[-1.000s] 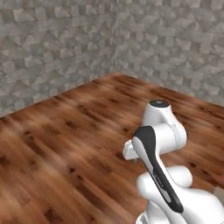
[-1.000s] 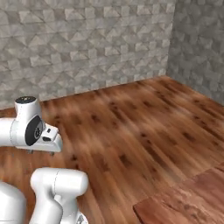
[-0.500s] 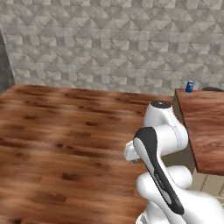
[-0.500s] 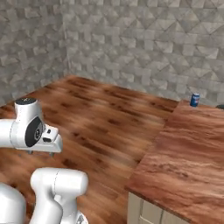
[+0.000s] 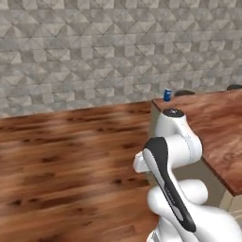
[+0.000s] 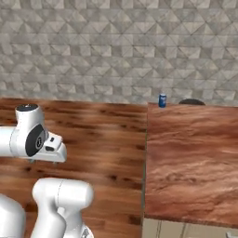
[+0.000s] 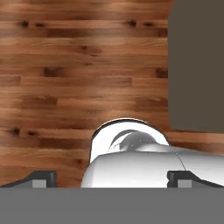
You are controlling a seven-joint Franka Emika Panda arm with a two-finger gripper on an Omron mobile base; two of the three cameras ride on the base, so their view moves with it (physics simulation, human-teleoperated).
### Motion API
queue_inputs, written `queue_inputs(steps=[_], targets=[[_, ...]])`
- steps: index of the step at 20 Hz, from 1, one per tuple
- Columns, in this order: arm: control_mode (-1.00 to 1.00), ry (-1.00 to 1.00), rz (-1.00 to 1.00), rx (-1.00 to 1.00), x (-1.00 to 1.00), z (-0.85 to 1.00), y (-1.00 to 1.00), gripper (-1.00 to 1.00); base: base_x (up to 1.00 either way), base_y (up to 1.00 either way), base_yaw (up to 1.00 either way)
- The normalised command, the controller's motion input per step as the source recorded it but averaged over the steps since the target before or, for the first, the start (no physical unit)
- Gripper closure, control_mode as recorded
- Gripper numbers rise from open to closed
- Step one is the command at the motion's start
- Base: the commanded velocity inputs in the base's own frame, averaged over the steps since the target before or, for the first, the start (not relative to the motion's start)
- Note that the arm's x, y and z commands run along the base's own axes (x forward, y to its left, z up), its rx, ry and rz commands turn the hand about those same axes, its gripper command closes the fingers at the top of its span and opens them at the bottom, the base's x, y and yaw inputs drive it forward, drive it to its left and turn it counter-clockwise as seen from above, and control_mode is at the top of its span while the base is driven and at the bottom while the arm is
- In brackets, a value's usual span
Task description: Four empty soda cans are scattered around the kitchen. Gather all the cans and cluster them next to the stove for recycling.
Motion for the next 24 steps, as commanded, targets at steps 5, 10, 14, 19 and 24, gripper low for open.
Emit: queue_inputs(steps=[5, 10, 14, 19, 24], targets=[[1.00, 0.00, 0.00, 0.00, 0.00, 0.00, 0.00, -1.00, 1.00, 0.42, -0.43], [1.00, 0.00, 0.00, 0.00, 0.00, 0.00, 0.00, -1.00, 1.00, 0.25, -0.28], [1.00, 0.00, 0.00, 0.00, 0.00, 0.00, 0.00, -1.00, 0.53, 0.29, -0.80], [1.00, 0.00, 0.00, 0.00, 0.00, 0.00, 0.00, -1.00, 0.22, 0.42, -0.92], [1.00, 0.00, 0.00, 0.00, 0.00, 0.00, 0.00, -1.00, 0.37, 0.55, -0.87]])
